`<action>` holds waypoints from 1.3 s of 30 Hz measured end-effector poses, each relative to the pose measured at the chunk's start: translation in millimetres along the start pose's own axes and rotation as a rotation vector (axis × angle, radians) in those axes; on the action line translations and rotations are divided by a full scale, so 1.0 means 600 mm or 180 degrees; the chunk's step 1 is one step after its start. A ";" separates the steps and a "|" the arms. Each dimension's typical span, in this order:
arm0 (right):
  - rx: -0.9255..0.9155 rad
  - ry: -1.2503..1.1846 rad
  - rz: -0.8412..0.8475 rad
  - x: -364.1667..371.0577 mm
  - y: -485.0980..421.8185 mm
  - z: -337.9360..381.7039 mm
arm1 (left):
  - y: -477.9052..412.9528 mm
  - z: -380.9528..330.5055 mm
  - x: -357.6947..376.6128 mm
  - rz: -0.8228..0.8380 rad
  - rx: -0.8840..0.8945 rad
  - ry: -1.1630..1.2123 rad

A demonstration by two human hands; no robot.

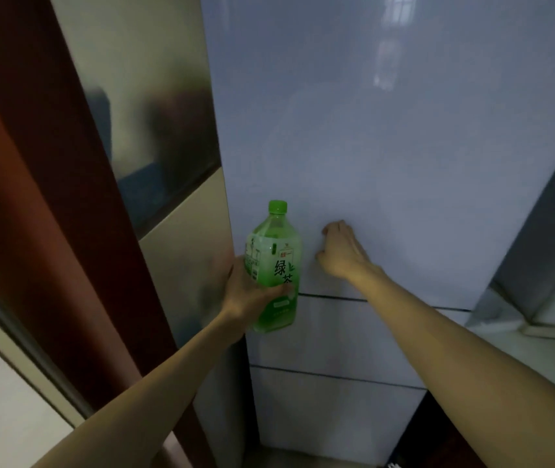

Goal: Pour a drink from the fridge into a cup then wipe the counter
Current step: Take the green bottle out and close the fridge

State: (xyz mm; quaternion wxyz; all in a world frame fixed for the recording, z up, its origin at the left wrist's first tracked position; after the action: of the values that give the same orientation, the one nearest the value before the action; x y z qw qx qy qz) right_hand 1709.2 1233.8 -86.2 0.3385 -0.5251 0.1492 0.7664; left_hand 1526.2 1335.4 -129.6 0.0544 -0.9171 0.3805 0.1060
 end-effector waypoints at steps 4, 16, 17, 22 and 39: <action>-0.0074 0.0269 -0.0050 -0.018 0.033 -0.024 | -0.040 0.019 0.035 0.0227 0.0163 -0.0130; 0.0677 0.0719 0.0018 -0.067 0.237 -0.188 | 0.022 -0.019 0.287 0.1599 0.0614 0.0051; 0.0779 0.0733 0.0044 -0.070 0.258 -0.204 | 0.029 -0.018 0.310 0.1723 0.0614 0.0048; 0.1300 0.0783 0.0207 -0.083 0.368 -0.297 | 0.077 -0.015 0.414 0.2247 0.0509 0.0035; 0.2429 0.0634 0.0261 -0.170 0.625 -0.607 | 0.221 -0.064 0.733 0.2860 0.0374 -0.0083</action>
State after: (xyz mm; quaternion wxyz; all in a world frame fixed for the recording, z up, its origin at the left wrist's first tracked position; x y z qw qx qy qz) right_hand 1734.7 711.6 -188.3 0.4624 -0.4270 0.4763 0.6141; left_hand 1740.6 933.4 -198.9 0.0598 -0.6549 0.7455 0.1089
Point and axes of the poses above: each hand's wrist, its own y-axis away from the middle knuckle, its own x-axis out of the palm, z = x × y, the point moved 3 cm from there along -y, towards the middle knuckle, and after that the axes turned 4 degrees about z, right-handed, at the moved point
